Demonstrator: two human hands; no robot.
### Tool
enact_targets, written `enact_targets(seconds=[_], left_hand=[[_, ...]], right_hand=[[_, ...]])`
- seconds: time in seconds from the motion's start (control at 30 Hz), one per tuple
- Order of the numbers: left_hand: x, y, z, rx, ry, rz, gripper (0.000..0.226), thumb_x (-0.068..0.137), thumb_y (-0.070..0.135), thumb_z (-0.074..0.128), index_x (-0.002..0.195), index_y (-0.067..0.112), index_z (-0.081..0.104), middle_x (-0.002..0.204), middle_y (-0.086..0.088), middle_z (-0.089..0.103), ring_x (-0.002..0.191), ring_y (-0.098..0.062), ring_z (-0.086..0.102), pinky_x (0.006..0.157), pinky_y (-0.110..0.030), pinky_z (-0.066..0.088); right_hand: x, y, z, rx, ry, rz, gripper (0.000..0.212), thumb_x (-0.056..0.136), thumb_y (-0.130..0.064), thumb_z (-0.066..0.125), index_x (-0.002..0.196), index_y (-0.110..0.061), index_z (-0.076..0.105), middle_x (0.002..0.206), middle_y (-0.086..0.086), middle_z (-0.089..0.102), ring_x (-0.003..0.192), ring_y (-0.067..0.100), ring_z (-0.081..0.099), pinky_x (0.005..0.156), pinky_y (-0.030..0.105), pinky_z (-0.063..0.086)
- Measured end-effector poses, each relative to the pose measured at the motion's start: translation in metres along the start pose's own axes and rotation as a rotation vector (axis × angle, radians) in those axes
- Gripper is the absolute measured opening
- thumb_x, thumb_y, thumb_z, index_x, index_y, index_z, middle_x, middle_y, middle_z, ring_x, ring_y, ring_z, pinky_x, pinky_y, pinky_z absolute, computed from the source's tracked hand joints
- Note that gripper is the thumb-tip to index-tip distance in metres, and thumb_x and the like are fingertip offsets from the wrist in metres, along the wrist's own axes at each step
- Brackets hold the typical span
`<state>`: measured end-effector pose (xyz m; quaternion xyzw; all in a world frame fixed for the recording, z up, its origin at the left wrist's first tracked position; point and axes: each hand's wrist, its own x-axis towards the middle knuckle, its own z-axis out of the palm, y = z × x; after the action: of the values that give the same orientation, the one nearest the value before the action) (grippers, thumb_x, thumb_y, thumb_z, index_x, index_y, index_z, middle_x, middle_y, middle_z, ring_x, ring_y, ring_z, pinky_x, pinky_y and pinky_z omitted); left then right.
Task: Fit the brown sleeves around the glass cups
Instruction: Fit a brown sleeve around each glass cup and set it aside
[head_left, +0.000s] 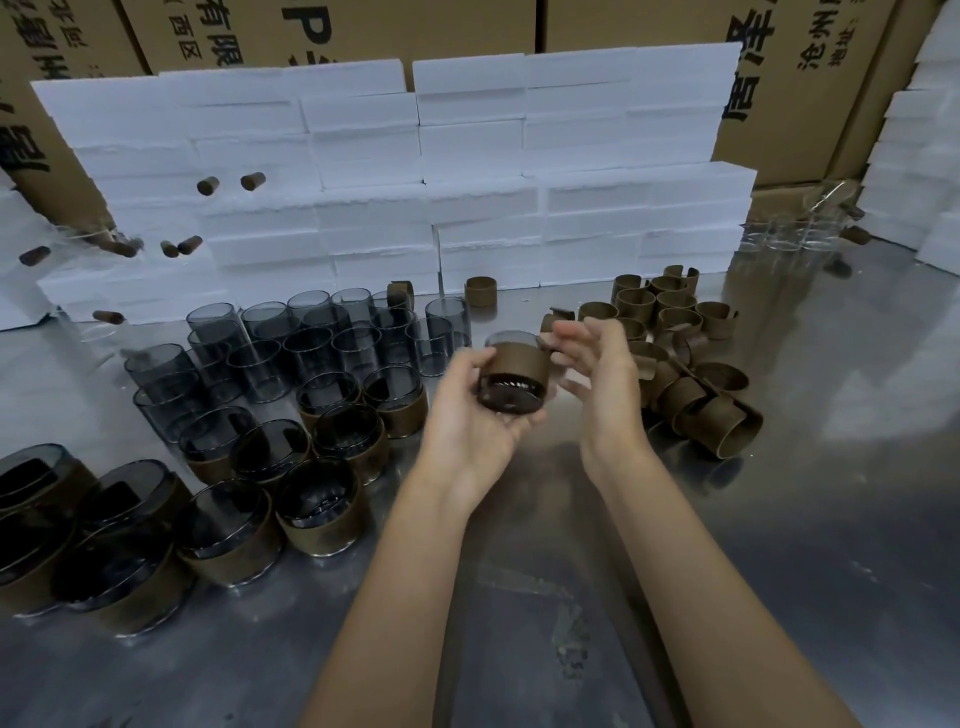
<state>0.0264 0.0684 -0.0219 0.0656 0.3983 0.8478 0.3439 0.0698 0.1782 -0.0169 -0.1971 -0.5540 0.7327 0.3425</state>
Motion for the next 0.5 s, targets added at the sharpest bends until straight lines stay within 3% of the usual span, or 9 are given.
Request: enact_targets(seconds=[0.1, 0.17, 0.23, 0.33, 0.4, 0.43, 0.5], left_hand=[[-0.002, 0.008, -0.007, -0.269, -0.021, 0.015, 0.043, 0.085, 0.029, 0.059, 0.113, -0.003, 0.065, 0.111, -0.026, 0.071, 0.093, -0.037, 0.069, 0.108, -0.039, 0.045], [0.000, 0.009, -0.010, -0.340, -0.005, 0.044, 0.038, 0.093, 0.031, 0.054, 0.108, -0.001, 0.067, 0.111, -0.022, 0.071, 0.098, -0.034, 0.070, 0.113, -0.040, 0.041], [-0.001, 0.009, -0.012, -0.347, 0.013, 0.053, 0.040, 0.097, 0.034, 0.051, 0.109, 0.000, 0.067, 0.111, -0.020, 0.069, 0.102, -0.033, 0.066, 0.106, -0.039, 0.047], [-0.003, 0.010, -0.011, -0.274, 0.050, 0.075, 0.041, 0.097, 0.038, 0.048, 0.104, 0.003, 0.068, 0.099, -0.017, 0.070, 0.088, -0.032, 0.067, 0.086, -0.039, 0.056], [-0.003, 0.011, -0.010, -0.229, 0.093, 0.098, 0.039, 0.099, 0.035, 0.045, 0.108, 0.004, 0.065, 0.096, -0.016, 0.069, 0.088, -0.031, 0.067, 0.074, -0.037, 0.061], [-0.003, 0.011, -0.009, -0.200, 0.112, 0.107, 0.037, 0.100, 0.034, 0.043, 0.111, 0.005, 0.064, 0.096, -0.015, 0.069, 0.090, -0.030, 0.066, 0.072, -0.037, 0.062], [-0.003, 0.011, -0.005, -0.123, 0.128, 0.118, 0.038, 0.103, 0.033, 0.041, 0.118, 0.006, 0.062, 0.097, -0.015, 0.067, 0.095, -0.029, 0.064, 0.084, -0.040, 0.060]], right_hand=[[-0.006, 0.006, 0.006, -0.158, -0.171, 0.080, 0.046, 0.073, -0.055, 0.056, 0.106, -0.026, 0.068, 0.113, -0.004, 0.072, 0.109, 0.011, 0.064, 0.093, 0.035, 0.048], [-0.016, 0.009, 0.013, -0.195, -0.304, 0.077, 0.063, 0.063, -0.063, 0.066, 0.114, -0.026, 0.067, 0.114, -0.005, 0.072, 0.107, 0.005, 0.066, 0.089, 0.024, 0.049], [-0.022, 0.014, 0.021, -0.264, -0.360, 0.033, 0.070, 0.058, -0.067, 0.072, 0.117, -0.031, 0.066, 0.110, -0.009, 0.074, 0.103, 0.000, 0.068, 0.085, 0.016, 0.050], [-0.027, 0.022, 0.027, -0.448, -0.296, -0.117, 0.065, 0.061, -0.069, 0.072, 0.118, -0.039, 0.061, 0.115, -0.012, 0.068, 0.111, 0.004, 0.064, 0.095, 0.026, 0.053], [-0.029, 0.023, 0.029, -0.544, -0.229, -0.236, 0.064, 0.065, -0.065, 0.071, 0.122, -0.043, 0.054, 0.113, -0.026, 0.059, 0.115, 0.002, 0.055, 0.091, 0.014, 0.045], [-0.030, 0.023, 0.029, -0.589, -0.199, -0.286, 0.068, 0.067, -0.062, 0.072, 0.128, -0.043, 0.051, 0.110, -0.031, 0.053, 0.115, 0.001, 0.051, 0.088, 0.008, 0.038], [-0.028, 0.025, 0.028, -0.623, -0.159, -0.317, 0.071, 0.071, -0.056, 0.075, 0.135, -0.040, 0.050, 0.107, -0.033, 0.047, 0.115, 0.004, 0.049, 0.085, 0.006, 0.032]])
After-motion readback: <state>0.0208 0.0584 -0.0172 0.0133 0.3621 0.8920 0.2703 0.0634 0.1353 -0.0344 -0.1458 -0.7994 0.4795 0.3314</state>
